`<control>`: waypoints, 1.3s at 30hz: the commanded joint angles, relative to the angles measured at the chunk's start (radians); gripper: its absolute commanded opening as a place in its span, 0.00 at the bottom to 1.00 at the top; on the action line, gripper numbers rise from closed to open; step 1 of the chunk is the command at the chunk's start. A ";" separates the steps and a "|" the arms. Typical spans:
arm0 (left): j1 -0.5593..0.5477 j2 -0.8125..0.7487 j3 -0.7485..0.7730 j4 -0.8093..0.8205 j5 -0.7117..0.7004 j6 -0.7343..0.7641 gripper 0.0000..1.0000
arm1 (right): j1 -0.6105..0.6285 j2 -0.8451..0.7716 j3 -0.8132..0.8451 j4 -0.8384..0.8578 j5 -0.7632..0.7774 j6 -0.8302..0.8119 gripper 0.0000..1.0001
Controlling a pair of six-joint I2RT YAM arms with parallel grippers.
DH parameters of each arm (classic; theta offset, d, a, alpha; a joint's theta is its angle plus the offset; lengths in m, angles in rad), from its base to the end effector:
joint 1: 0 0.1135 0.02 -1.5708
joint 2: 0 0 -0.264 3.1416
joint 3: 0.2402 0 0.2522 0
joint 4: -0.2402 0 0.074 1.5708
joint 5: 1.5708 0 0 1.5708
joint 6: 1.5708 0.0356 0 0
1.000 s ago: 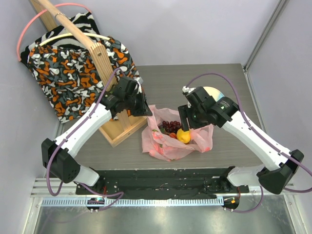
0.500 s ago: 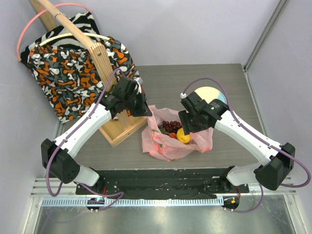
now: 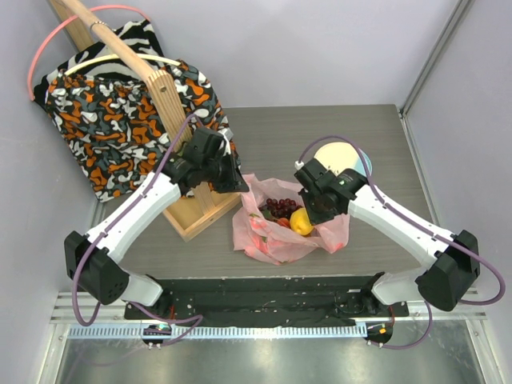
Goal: Place the fruits into the plastic bag
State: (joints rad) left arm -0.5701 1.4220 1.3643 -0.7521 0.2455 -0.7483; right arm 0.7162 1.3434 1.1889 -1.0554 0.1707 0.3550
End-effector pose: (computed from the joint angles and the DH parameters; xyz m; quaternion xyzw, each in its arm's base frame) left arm 0.2510 -0.1712 0.3418 -0.0367 0.9219 -0.3156 0.2217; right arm 0.1928 0.1597 0.2902 -0.1610 0.9670 0.0191 0.1966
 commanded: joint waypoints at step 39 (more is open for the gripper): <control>-0.036 0.072 0.545 -0.069 -0.026 0.073 0.00 | -0.090 -0.161 0.637 0.071 0.337 -0.070 0.01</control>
State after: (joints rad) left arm -0.6083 1.4700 1.9011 -0.8295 0.2317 -0.6971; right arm 0.6262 1.2045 1.8782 -1.0428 0.4591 0.2863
